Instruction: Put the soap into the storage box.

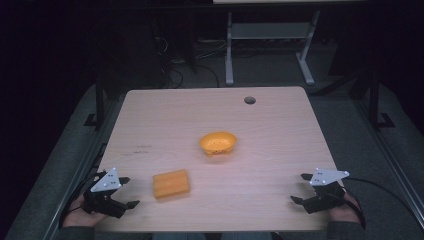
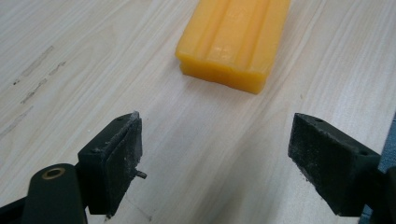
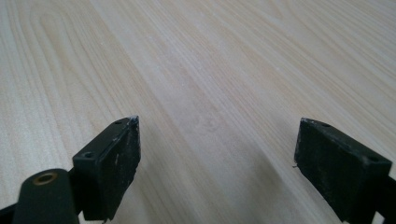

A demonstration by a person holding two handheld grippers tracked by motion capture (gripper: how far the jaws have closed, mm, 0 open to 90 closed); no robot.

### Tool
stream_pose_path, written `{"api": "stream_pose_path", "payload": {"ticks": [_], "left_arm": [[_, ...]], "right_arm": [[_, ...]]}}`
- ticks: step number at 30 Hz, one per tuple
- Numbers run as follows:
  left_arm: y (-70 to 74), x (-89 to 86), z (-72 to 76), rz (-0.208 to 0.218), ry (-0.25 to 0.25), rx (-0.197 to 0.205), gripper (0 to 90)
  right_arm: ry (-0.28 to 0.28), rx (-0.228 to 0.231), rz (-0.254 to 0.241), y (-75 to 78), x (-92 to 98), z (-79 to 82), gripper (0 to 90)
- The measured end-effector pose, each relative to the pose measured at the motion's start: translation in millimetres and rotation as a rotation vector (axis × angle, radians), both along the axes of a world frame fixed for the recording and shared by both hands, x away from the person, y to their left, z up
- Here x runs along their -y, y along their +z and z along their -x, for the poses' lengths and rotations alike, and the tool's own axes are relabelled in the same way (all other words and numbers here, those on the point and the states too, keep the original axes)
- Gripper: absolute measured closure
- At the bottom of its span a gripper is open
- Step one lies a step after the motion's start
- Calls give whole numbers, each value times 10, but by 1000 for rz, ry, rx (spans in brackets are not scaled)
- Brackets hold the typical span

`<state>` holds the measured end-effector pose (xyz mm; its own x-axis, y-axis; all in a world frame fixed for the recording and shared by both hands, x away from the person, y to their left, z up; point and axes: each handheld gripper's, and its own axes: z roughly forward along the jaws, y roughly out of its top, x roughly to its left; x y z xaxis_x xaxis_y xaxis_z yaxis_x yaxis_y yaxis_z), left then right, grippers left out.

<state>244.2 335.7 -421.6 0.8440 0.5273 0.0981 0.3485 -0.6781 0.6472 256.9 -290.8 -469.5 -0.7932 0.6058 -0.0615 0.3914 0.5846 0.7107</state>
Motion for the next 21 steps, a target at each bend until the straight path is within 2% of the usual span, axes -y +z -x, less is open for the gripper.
{"api": "stream_pose_path", "payload": {"ticks": [8, 21], "left_arm": [[-15, 41, -11, -19, -19, -12, 168], [12, 151, -39, -23, -50, -26, 168]], "right_arm": [[-11, 5, -10, 3, 50, 1, 140], [-11, 1, -6, 5, 47, 4, 140]]}}
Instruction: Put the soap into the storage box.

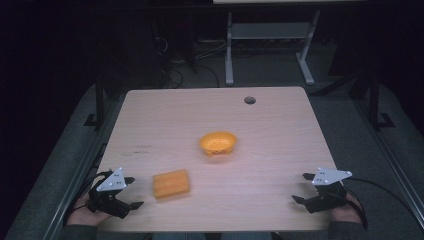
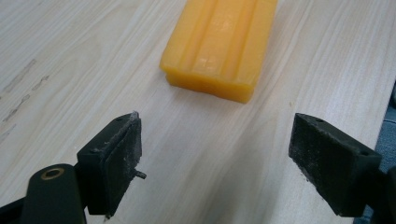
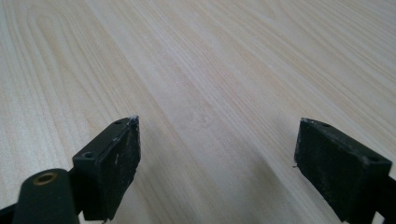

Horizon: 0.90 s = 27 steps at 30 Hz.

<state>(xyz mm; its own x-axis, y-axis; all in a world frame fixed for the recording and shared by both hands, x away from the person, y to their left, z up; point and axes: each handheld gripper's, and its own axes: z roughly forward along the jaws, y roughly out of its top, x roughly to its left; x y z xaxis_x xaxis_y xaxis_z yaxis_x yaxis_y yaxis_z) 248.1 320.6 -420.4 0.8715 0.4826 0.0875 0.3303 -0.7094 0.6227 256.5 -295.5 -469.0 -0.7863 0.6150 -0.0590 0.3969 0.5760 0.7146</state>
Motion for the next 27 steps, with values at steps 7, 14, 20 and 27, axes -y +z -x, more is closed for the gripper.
{"api": "stream_pose_path", "payload": {"ticks": [7, 14, 20, 27], "left_arm": [[28, 92, -13, -10, -21, 8, 169], [49, 178, -46, -20, -50, 11, 171], [56, 261, -89, -30, -74, 1, 174], [84, 415, -189, -45, -110, -9, 178]], "right_arm": [[0, -2, -2, -1, -6, 2, 140], [0, -2, -3, -1, -12, 5, 140], [2, -10, -1, -15, -16, -1, 140], [-2, -5, -6, -10, -6, 11, 140]]}}
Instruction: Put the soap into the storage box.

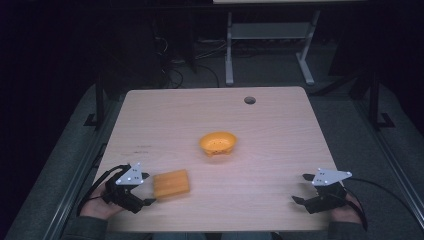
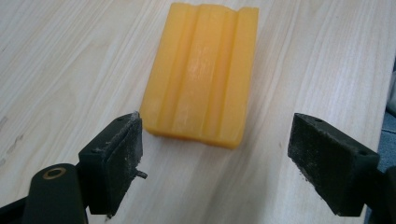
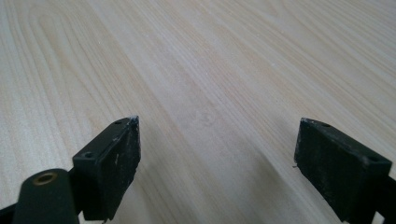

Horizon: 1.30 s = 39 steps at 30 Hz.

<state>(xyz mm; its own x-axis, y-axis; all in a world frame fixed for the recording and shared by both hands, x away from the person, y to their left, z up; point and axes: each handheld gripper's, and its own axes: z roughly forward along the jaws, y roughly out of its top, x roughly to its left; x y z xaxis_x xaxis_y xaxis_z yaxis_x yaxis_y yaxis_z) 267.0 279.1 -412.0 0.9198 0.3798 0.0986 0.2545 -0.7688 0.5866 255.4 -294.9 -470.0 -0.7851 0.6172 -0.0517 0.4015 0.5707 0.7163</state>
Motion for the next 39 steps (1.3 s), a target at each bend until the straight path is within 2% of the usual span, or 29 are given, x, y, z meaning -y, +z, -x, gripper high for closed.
{"api": "stream_pose_path", "payload": {"ticks": [6, 13, 14, 27, 30, 33, 39], "left_arm": [[19, 112, -95, -24, -33, -5, 181], [24, 196, -165, -39, -47, -12, 181], [25, 209, -185, -51, -56, -12, 181], [-16, 349, -346, -85, -77, -51, 183], [-44, 392, -399, -100, -82, -77, 191], [-54, 416, -419, -107, -84, -74, 191], [-94, 473, -476, -117, -97, -97, 179]], "right_arm": [[-3, 2, -4, 3, 6, 4, 140], [3, 2, -2, 2, 6, 2, 140], [1, 1, -5, 2, 4, 3, 140], [7, 2, -7, -5, 14, -6, 140], [8, 3, -9, -10, 25, -10, 140], [8, 1, -10, -12, 28, -9, 140], [8, -3, -13, -18, 34, -11, 140]]}}
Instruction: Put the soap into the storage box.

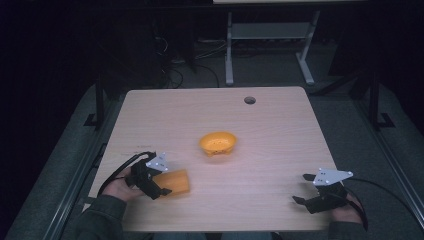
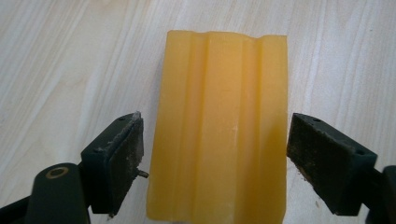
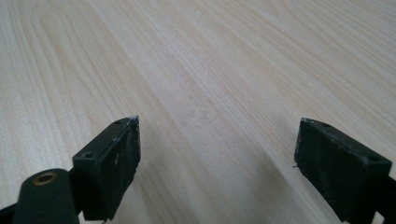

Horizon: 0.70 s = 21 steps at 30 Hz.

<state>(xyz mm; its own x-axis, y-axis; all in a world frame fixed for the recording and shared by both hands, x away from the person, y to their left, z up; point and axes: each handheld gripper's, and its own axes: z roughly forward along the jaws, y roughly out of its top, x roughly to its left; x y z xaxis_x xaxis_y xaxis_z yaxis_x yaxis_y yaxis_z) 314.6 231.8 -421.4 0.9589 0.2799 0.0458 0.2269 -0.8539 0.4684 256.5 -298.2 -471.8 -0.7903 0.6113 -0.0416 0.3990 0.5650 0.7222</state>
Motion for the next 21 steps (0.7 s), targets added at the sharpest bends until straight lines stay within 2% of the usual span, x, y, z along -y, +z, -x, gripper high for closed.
{"api": "stream_pose_path", "payload": {"ticks": [12, 21], "left_arm": [[-4, 110, -20, -21, -26, -21, 177], [-92, 191, -51, -61, -27, -40, 163]], "right_arm": [[7, 0, -1, 3, -5, 1, 140], [9, -1, -2, 3, -5, -2, 140]]}}
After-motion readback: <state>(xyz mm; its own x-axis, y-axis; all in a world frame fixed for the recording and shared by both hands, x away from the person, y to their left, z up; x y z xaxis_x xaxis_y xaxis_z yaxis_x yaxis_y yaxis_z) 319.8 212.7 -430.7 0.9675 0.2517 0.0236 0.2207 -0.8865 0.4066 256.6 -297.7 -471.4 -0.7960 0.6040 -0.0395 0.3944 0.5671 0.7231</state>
